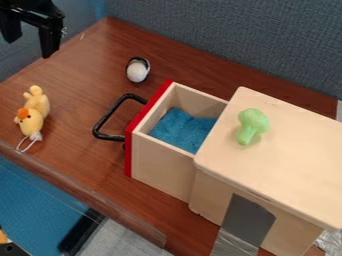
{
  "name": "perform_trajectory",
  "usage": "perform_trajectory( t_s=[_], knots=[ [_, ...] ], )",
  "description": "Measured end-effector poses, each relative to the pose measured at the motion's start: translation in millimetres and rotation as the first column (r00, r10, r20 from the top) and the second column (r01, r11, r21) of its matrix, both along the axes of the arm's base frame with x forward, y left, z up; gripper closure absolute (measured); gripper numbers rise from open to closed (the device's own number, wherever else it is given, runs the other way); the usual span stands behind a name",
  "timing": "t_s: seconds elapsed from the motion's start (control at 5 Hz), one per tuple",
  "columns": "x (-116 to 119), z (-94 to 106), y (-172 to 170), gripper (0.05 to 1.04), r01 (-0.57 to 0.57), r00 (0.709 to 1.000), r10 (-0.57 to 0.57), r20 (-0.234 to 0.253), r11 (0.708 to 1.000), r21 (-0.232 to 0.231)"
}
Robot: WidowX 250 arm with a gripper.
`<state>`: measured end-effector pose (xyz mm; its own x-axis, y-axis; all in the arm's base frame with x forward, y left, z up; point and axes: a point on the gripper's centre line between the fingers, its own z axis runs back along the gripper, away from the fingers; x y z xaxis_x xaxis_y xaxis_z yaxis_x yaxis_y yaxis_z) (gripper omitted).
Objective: Closed the drawer
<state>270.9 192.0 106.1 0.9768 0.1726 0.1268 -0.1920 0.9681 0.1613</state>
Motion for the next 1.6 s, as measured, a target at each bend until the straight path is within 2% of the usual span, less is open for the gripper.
perform_trajectory(
  t_s=[0.2, 0.4, 0.6, 0.8, 1.0, 1.2, 1.4, 1.6],
  knots=[
    [-0.7, -9.7, -1.8, 0.084, 0.0, 1.0, 0.0, -0.022, 1.0, -0.019],
    [8.4, -16.1, -22.4, 0.084, 0.048, 0.999, -0.048, -0.014, 0.998, -0.041],
    [14.9, -19.6, -61.7, 0.084, 0.111, 0.994, -0.11, 0.01, 0.991, -0.072],
    [14.2, -26.9, -82.6, 0.084, 0.098, 0.995, -0.098, 0.002, 0.989, -0.113],
    [12.1, -53.7, -95.3, 0.084, 0.083, 0.994, -0.092, -0.059, 0.985, -0.15],
    [11.9, -76.6, -106.7, 0.084, 0.075, 0.987, -0.096, -0.125, 0.983, -0.166],
    [12.0, -97.2, -117.9, 0.118, 0.074, 0.978, -0.11, -0.179, 0.978, -0.193],
    [13.5, -101.4, -124.8, 0.397, 0.088, 0.976, -0.129, -0.175, 0.971, -0.221]
  ],
)
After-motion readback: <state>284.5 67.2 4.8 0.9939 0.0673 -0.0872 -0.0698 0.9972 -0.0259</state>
